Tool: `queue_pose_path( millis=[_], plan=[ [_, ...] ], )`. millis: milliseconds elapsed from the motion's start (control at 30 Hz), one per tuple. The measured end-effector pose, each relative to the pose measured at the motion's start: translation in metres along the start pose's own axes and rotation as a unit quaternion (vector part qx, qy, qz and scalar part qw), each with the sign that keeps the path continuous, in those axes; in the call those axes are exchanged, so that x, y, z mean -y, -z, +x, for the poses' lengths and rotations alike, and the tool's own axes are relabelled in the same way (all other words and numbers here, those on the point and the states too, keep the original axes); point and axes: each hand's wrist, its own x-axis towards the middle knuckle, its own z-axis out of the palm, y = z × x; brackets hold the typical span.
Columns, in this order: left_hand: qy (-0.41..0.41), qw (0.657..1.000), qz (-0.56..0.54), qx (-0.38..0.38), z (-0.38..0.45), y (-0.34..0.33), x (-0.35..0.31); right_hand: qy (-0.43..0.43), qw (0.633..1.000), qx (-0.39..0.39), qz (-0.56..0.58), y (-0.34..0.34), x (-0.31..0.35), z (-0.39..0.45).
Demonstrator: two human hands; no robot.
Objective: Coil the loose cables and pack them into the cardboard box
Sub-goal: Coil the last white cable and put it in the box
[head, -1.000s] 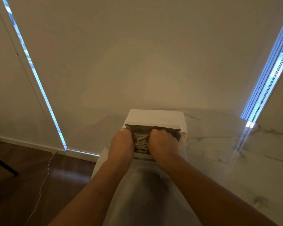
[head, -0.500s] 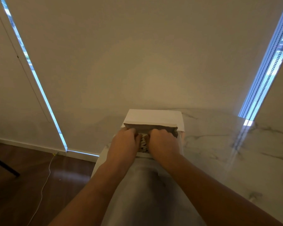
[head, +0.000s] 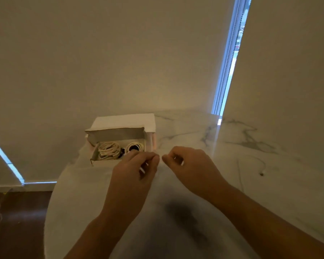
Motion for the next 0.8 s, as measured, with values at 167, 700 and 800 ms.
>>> queue_pose_path(
  millis=[167,700,800],
  plan=[
    [-0.017,0.997,-0.018,0.067,-0.018,-0.033,-0.024,-0.070,0.997,-0.005,-0.019,0.022,-0.040,-0.042],
    [-0.067,0.994,-0.043,0.081,-0.038,-0.066,-0.038,-0.147,0.982,0.034,-0.111,0.030,-0.081,-0.095],
    [-0.073,0.993,-0.042,0.087,-0.036,-0.069,-0.037,-0.132,0.984,0.036,-0.115,0.029,-0.081,-0.095]
  ],
)
